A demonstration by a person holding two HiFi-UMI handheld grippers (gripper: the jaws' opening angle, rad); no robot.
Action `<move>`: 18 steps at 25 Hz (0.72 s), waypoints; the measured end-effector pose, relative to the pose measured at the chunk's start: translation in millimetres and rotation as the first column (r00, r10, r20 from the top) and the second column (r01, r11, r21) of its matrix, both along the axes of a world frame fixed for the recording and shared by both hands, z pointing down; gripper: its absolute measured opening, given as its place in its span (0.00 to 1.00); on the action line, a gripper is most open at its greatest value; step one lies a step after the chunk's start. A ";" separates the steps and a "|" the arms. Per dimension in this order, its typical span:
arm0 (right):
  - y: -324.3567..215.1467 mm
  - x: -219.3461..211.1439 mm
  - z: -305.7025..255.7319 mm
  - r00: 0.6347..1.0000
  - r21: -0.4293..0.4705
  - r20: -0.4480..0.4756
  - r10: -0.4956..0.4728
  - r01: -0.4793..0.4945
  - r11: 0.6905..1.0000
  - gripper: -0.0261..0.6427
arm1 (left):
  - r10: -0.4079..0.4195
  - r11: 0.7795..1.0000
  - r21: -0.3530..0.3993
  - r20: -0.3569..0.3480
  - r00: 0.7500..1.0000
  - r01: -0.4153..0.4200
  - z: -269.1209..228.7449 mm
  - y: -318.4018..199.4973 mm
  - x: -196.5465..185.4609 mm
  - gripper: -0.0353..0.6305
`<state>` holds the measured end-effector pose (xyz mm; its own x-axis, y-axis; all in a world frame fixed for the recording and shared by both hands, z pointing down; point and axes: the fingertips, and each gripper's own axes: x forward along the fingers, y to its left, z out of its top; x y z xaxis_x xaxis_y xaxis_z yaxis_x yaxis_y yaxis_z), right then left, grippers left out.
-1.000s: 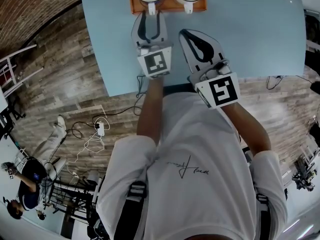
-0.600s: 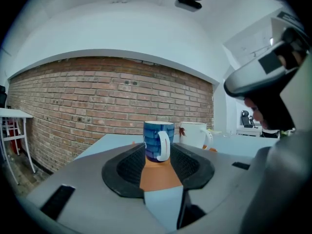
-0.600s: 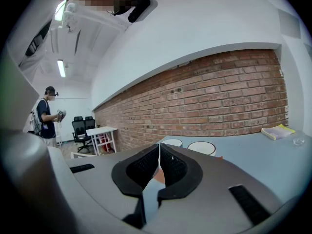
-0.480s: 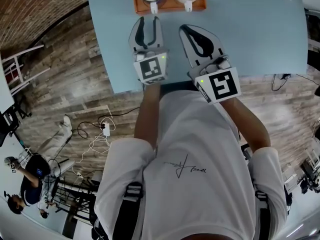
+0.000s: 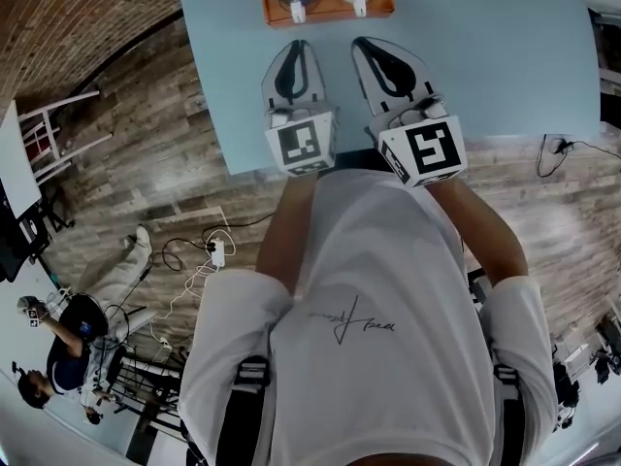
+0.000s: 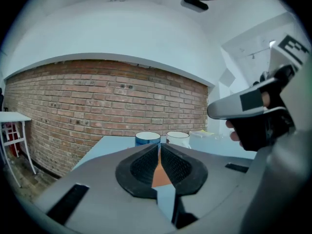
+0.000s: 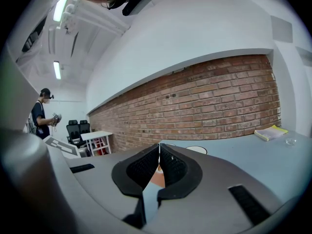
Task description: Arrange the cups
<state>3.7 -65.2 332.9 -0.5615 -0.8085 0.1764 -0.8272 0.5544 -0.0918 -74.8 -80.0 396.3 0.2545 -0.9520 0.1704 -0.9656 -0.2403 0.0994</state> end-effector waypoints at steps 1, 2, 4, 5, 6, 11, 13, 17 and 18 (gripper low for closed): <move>-0.1 0.9 -1.3 1.000 -0.002 -0.002 -0.002 0.002 1.000 0.08 | 0.011 1.000 -0.009 0.008 1.000 -0.010 -2.6 1.8 3.3 0.09; -0.3 1.7 -3.2 1.000 -0.002 -0.006 -0.006 0.006 1.000 0.08 | 0.023 1.000 -0.015 0.010 1.000 -0.023 -5.8 3.9 6.2 0.08; -0.2 4.0 -9.0 1.000 0.004 -0.016 -0.016 0.016 1.000 0.07 | 0.045 0.999 -0.022 0.001 0.999 -0.045 -13.8 9.2 9.9 0.07; 0.3 5.7 -12.5 1.000 0.009 -0.022 -0.021 0.021 1.000 0.07 | 0.052 0.998 -0.025 -0.006 0.999 -0.053 -18.2 12.2 10.7 0.07; 0.7 7.5 -16.2 0.999 0.014 -0.028 -0.026 0.026 1.000 0.07 | 0.059 0.998 -0.028 -0.011 0.998 -0.059 -22.9 14.9 11.3 0.07; 4.7 7.7 -31.5 0.997 0.024 -0.024 -0.070 0.070 0.997 0.07 | 0.113 0.993 -0.034 -0.009 0.994 -0.113 -46.9 21.9 16.9 0.07; 10.4 7.8 -35.8 0.995 0.018 -0.026 -0.097 0.098 0.995 0.07 | 0.141 0.990 -0.031 -0.013 0.990 -0.141 -55.4 25.1 23.9 0.07; 24.9 10.7 -40.9 0.990 0.006 -0.043 -0.133 0.133 0.991 0.07 | 0.199 0.980 -0.021 -0.033 0.979 -0.200 -71.3 32.7 38.8 0.07; 27.1 11.7 -42.0 0.990 0.002 -0.040 -0.137 0.137 0.991 0.07 | 0.210 0.977 -0.019 -0.035 0.977 -0.211 -74.7 33.5 41.3 0.07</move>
